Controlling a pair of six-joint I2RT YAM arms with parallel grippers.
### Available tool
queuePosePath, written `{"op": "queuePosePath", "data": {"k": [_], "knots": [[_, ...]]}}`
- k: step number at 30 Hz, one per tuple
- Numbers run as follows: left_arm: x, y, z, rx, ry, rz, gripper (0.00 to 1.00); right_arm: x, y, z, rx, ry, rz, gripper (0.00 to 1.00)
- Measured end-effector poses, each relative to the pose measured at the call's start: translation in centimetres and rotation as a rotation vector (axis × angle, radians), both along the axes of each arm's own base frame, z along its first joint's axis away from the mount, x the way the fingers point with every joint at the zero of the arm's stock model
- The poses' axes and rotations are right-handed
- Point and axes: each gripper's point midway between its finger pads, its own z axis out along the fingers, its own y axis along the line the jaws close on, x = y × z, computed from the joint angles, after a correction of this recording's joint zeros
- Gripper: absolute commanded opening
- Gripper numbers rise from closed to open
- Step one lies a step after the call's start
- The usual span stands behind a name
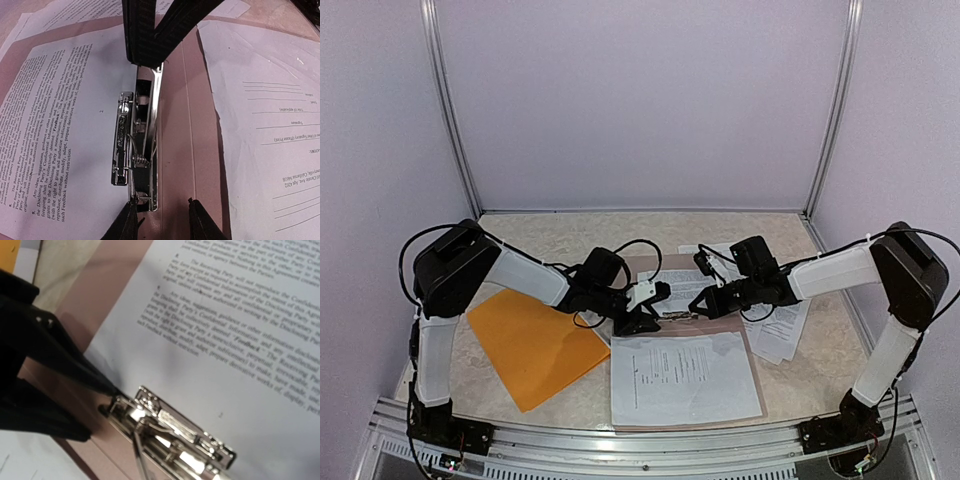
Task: Put the files into the folder
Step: Clamp the file with the spring clip on the folder.
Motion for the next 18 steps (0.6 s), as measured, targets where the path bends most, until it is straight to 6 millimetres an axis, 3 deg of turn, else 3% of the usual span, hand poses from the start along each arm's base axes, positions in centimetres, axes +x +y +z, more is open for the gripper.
{"op": "queuePosePath", "data": {"k": [7, 12, 18], "knots": [[1.4, -1.2, 0.9, 0.0, -0.028, 0.047, 0.34, -0.1, 0.0, 0.0, 0.001, 0.002, 0.003, 0.0], [1.1, -1.6, 0.7, 0.005, -0.035, 0.049, 0.33, -0.1, 0.0, 0.0, 0.001, 0.002, 0.003, 0.0], [0.9, -2.3, 0.2, 0.009, -0.037, 0.037, 0.24, -0.1, 0.0, 0.0, 0.001, 0.002, 0.003, 0.0]]}}
